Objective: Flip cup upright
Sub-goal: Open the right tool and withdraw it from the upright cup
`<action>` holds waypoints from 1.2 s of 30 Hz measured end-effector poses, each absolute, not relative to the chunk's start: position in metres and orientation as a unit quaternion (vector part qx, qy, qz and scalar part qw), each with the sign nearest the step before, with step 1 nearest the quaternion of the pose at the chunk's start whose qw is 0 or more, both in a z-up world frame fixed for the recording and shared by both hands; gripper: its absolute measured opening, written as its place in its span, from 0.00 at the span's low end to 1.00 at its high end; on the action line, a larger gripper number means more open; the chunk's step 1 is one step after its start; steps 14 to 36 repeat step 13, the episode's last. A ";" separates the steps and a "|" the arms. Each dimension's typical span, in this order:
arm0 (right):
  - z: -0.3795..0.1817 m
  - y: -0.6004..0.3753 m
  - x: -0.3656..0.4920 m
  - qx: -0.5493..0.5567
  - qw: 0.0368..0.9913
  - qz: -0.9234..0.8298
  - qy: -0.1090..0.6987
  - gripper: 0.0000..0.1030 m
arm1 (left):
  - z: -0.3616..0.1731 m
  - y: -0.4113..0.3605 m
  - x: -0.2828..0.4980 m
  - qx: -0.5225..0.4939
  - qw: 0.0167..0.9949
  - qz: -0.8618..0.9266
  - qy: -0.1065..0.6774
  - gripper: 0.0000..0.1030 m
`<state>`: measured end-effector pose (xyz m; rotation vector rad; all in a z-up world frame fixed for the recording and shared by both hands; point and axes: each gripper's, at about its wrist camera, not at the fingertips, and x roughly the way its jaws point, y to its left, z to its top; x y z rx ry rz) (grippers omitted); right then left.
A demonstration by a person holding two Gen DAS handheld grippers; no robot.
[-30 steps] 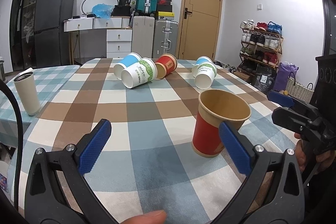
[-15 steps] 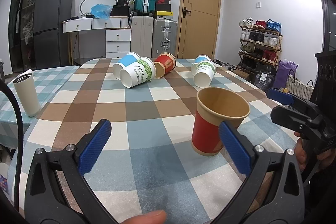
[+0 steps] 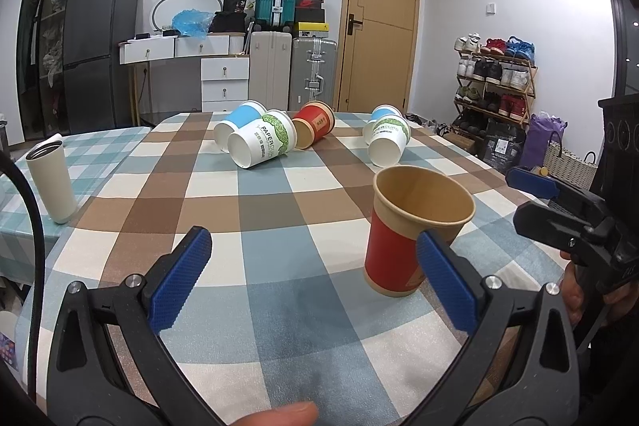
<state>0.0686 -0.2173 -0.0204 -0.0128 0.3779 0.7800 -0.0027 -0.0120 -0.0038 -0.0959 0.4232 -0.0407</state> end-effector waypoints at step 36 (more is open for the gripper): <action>-0.021 -0.216 0.068 -0.010 0.908 0.377 0.183 1.00 | -0.002 -0.011 -0.003 -0.044 0.977 -0.020 0.208 0.99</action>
